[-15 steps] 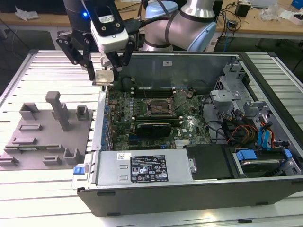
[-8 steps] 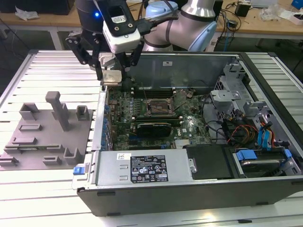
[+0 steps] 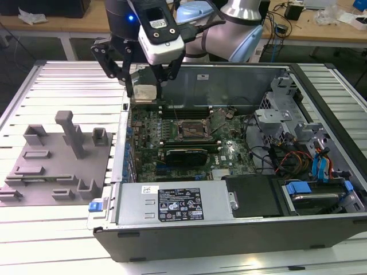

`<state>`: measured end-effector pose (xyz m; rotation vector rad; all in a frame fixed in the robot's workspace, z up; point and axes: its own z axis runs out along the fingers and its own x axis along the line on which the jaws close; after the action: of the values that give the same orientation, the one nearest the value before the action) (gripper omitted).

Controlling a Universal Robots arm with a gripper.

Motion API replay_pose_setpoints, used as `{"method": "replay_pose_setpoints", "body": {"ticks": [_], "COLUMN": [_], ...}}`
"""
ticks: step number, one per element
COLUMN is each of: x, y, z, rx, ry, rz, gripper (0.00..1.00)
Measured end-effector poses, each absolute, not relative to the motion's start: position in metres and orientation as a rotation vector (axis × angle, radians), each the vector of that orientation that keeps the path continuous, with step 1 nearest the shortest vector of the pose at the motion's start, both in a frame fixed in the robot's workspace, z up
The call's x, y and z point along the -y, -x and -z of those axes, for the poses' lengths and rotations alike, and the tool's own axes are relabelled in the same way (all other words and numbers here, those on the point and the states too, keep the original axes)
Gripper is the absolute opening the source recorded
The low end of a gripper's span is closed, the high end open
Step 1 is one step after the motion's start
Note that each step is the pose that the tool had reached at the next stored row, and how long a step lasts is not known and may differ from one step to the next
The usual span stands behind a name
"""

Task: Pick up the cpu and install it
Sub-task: 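Pick up the cpu and move it towards the insertion slot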

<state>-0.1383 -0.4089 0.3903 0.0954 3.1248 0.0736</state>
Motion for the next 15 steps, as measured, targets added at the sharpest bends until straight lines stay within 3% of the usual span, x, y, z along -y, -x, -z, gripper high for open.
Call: {"method": "replay_pose_setpoints", "body": {"ticks": [15], "x": [0.409], "y": [0.115], "z": [-0.39], "rx": [-3.125], "ry": [-0.095], "rz": [-0.074], "gripper": [0.55]}}
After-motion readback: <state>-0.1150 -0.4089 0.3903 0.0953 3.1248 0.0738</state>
